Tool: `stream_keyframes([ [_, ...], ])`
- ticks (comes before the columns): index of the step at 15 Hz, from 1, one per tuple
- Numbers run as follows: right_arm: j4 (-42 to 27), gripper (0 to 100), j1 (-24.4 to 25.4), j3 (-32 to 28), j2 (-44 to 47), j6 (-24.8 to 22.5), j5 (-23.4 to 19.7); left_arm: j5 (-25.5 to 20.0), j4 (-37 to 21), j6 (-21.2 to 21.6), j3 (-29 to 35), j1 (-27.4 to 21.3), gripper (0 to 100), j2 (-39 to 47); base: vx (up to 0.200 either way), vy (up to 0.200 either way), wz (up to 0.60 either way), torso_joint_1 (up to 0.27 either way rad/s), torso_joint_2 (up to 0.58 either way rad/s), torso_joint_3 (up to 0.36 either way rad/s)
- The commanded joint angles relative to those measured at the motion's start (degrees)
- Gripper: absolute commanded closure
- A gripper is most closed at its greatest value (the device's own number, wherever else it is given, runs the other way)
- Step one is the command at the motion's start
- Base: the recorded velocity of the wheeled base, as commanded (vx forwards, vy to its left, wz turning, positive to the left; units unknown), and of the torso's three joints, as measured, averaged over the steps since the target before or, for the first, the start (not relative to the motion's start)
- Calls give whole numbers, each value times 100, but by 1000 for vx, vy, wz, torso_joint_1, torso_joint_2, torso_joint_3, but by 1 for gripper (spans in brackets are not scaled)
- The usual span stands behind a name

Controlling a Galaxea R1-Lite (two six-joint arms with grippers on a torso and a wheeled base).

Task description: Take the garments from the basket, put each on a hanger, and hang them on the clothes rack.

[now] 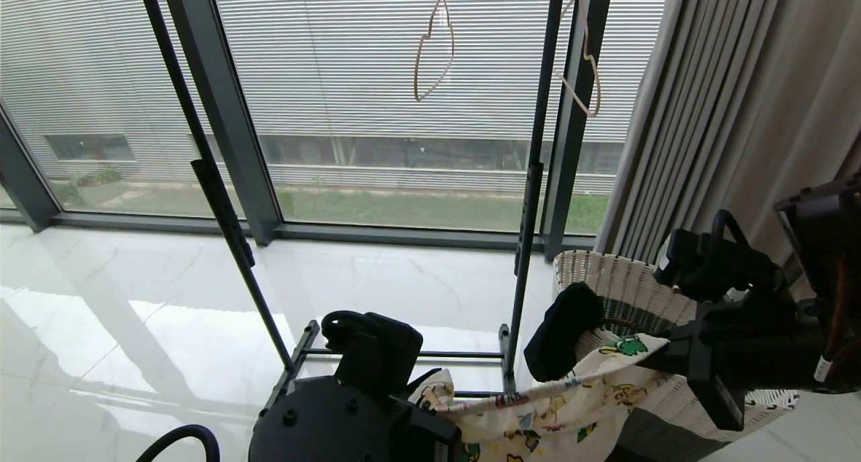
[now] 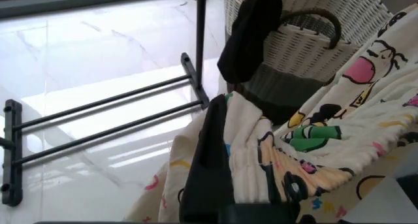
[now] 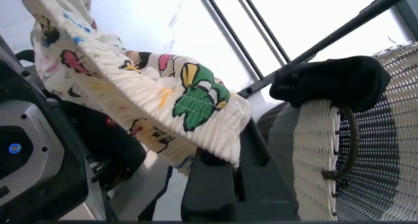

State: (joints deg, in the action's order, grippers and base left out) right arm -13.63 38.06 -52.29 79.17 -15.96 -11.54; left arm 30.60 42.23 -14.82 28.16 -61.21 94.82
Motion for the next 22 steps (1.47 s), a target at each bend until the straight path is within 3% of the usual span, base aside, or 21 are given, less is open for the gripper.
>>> stream_keyframes([
  [1, 1, 100, -53, -1, -15, 31, 12, 95, 5, 41, -30, 127, 100, -288, 0, 0, 0, 0, 0, 0],
  [4, 18, 100, -246, -10, -261, 31, 12, -133, 5, 841, 199, 689, 100, -640, 0, 0, 0, 0, 0, 0],
  [6, 168, 100, -413, -19, -376, 23, 12, -660, -13, 1166, 506, 865, 100, -798, 0, 0, 0, 0, 0, 0],
  [9, 871, 100, -501, -36, -288, 14, 3, -810, -197, 1465, 585, 891, 100, -816, 0, 0, 0, 0, 0, 0],
  [14, 1398, 100, -492, -36, -279, 5, -23, -810, -1779, 1421, 1104, 997, 100, -1088, 0, 0, 0, 0, 0, 0],
  [18, 1741, 100, -484, -62, -279, -4, -164, -810, -2122, 841, 1684, 997, 100, -1071, 0, 0, 0, 0, 0, 0],
  [22, 1750, 100, -466, -326, -209, -4, -181, -810, -2122, 841, 2220, 1155, 100, -1106, 0, 0, 0, 0, 0, 0],
])
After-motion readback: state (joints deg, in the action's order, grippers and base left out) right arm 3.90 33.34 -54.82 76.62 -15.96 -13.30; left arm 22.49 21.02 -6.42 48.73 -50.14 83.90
